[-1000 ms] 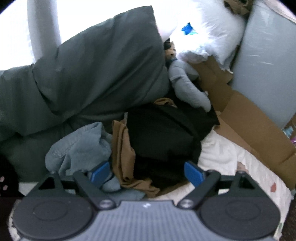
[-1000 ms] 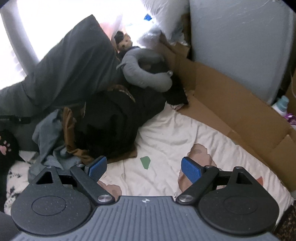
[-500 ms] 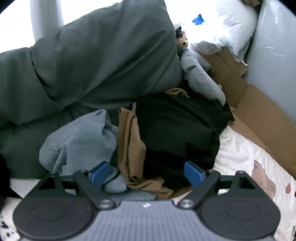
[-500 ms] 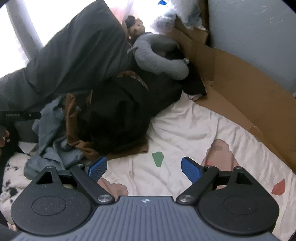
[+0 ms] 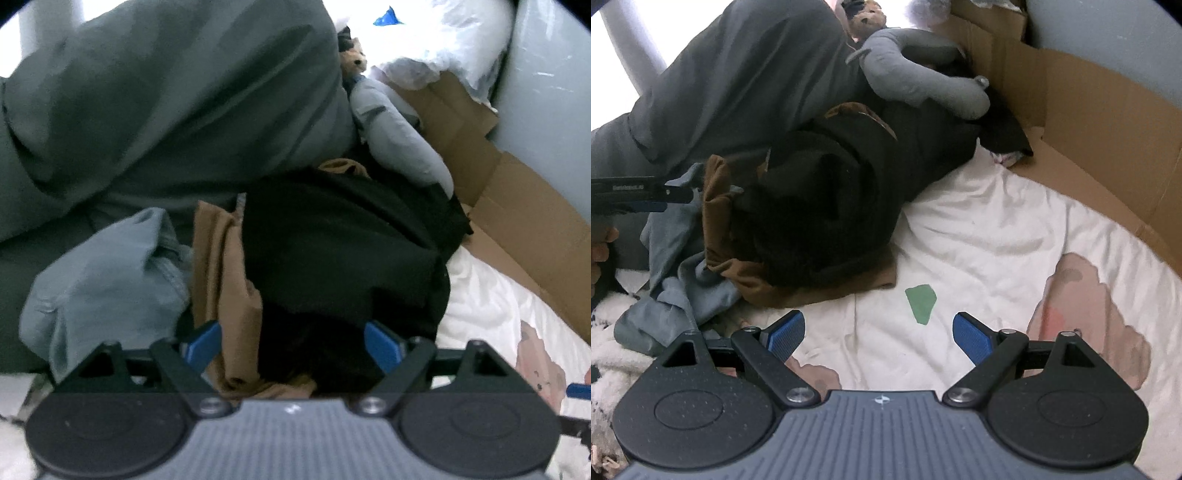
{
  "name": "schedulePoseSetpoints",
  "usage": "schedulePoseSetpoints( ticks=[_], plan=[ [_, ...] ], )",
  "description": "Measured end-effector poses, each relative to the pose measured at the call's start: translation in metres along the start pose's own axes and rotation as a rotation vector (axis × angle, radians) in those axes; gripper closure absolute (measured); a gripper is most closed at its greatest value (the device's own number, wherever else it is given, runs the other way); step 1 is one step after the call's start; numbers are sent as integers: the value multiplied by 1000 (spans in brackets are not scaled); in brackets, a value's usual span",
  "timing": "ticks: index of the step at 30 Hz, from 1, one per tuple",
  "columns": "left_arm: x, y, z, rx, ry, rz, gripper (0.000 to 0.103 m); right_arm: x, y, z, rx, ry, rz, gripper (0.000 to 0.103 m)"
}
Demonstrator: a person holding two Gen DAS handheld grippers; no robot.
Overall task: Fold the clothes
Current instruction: 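Move both grippers toward the black garment in the clothes pile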
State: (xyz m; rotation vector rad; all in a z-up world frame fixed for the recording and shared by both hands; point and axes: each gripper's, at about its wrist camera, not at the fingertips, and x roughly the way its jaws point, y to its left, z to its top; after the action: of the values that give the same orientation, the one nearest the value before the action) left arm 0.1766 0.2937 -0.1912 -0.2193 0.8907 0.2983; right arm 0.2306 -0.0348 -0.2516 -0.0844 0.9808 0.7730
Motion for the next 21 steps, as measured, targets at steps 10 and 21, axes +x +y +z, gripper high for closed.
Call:
schedulePoseSetpoints(
  ticks=[10,21],
  plan=[
    [37,-1,-13,-4,5,-51,16,39,-16,-15,20,18,-25,11],
    [66,2,-36,-70,-31,-91,16,82,-6,-20,-15,53,-32,12]
  ],
)
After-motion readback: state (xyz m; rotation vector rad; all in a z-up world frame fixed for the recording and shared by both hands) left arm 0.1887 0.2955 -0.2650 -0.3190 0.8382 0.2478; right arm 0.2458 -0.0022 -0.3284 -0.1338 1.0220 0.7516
